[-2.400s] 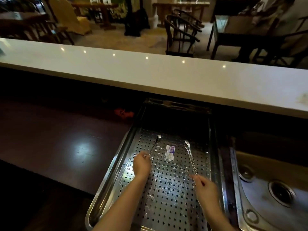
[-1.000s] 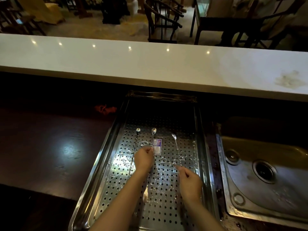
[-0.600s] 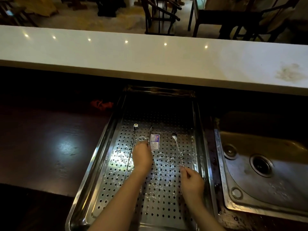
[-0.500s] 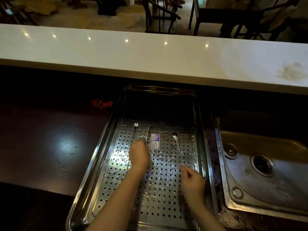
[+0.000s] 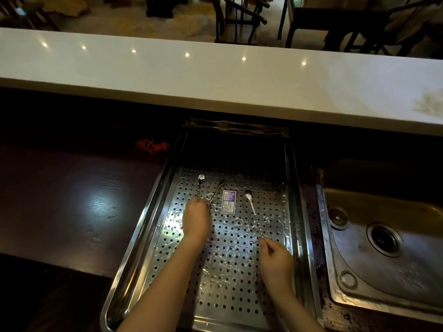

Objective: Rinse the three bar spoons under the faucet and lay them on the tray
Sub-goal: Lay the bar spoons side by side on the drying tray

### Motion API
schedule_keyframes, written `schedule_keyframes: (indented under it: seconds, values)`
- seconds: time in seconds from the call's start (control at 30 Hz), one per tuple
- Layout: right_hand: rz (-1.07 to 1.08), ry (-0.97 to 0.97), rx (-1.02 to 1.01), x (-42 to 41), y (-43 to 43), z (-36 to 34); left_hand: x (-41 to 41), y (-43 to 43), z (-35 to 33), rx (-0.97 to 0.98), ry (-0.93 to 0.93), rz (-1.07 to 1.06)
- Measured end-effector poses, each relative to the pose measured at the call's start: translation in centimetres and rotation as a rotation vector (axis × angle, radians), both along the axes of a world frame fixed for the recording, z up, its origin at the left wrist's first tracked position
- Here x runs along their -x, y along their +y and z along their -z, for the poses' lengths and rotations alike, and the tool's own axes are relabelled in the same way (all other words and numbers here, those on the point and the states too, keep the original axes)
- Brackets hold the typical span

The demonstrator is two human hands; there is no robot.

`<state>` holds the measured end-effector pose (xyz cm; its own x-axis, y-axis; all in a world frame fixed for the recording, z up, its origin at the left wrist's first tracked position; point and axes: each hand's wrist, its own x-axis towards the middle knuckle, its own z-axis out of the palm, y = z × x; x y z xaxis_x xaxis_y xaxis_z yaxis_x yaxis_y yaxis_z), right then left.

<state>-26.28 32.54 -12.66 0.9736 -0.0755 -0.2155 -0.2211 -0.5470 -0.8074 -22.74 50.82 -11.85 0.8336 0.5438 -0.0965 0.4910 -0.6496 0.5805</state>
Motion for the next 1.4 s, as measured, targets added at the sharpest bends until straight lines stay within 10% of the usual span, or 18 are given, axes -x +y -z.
schedule_keyframes:
  seconds: [0.7,1.0,1.4]
  values:
    - [-0.088,-0.159,0.399,-2.6,1.3,0.3,9.1,5.3,-1.6,-0.073,-0.148,-0.134]
    - [-0.292,-0.298,0.49,-3.0,6.2,-0.8,9.9,6.5,1.0,-0.066,-0.037,0.12]
    - [-0.413,0.19,0.521,-5.6,15.6,-1.9,10.6,6.6,3.1,-0.156,-0.069,0.269]
